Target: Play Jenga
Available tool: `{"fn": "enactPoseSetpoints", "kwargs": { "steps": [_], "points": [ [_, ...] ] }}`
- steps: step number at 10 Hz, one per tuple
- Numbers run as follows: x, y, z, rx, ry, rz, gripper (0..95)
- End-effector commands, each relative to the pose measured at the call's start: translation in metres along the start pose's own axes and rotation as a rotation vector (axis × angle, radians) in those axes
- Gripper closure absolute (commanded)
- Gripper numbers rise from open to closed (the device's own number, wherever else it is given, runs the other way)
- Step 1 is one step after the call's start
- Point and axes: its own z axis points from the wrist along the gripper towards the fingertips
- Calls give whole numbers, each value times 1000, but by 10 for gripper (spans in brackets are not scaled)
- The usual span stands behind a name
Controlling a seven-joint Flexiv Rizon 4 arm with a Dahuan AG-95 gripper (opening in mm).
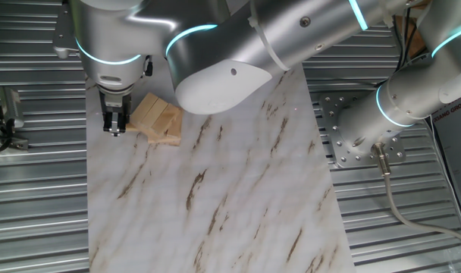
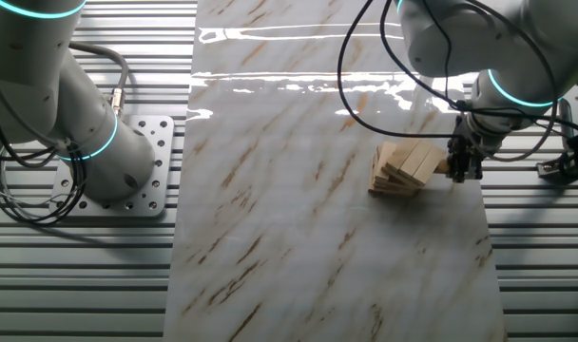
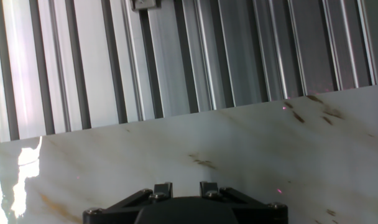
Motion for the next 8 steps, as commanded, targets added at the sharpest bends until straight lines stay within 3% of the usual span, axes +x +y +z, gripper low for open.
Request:
{"fn": "enactPoseSetpoints", "kwargs": {
  "steps": [1,8],
  "points": [
    [2,-1,0,0,-4,-2,950],
    [4,-2,1,-3,-15,-1,950]
  ]
}}
